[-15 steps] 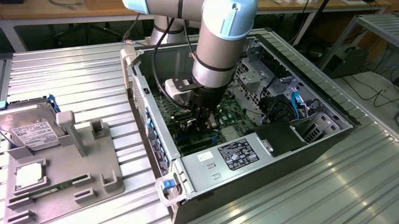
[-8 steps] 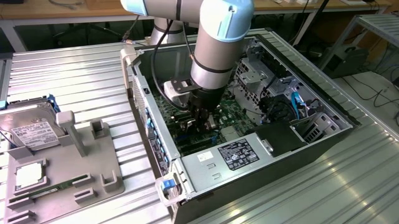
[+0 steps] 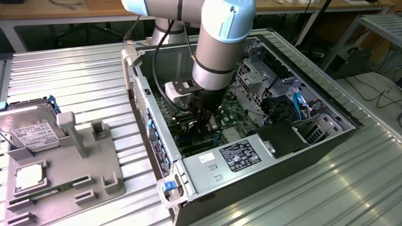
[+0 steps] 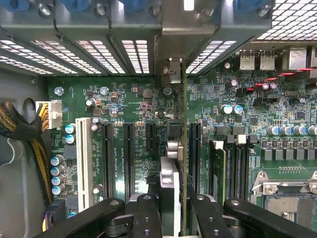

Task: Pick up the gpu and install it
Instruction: 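Insert the gpu into the slot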

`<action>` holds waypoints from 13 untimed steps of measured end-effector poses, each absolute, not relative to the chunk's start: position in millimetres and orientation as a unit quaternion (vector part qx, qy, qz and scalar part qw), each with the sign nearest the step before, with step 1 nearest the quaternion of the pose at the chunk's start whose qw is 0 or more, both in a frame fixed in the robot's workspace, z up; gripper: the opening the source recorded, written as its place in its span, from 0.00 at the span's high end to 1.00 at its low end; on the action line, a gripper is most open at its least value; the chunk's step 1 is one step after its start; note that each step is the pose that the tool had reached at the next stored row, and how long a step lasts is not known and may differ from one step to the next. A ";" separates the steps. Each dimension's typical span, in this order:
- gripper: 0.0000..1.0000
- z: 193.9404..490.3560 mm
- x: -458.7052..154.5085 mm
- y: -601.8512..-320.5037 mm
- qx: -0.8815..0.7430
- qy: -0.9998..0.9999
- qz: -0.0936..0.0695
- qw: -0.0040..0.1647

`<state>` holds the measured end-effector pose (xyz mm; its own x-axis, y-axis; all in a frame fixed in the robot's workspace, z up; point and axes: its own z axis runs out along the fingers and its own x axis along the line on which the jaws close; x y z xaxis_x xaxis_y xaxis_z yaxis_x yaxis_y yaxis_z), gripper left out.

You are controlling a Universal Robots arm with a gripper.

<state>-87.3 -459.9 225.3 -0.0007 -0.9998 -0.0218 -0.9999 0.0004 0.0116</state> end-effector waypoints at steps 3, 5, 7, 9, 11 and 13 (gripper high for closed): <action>0.71 224.5 -87.2 -459.6 -0.707 0.707 0.012 0.005; 0.64 227.1 -87.4 -459.8 -0.707 0.707 0.012 0.003; 0.64 231.6 -87.3 -459.8 -0.707 0.707 0.012 0.004; 0.64 238.7 -87.3 -459.8 -0.707 0.707 0.012 0.004; 0.64 247.0 -87.3 -459.8 -0.707 0.707 0.012 0.003; 0.64 257.4 -87.3 -459.8 -0.707 0.707 0.012 0.004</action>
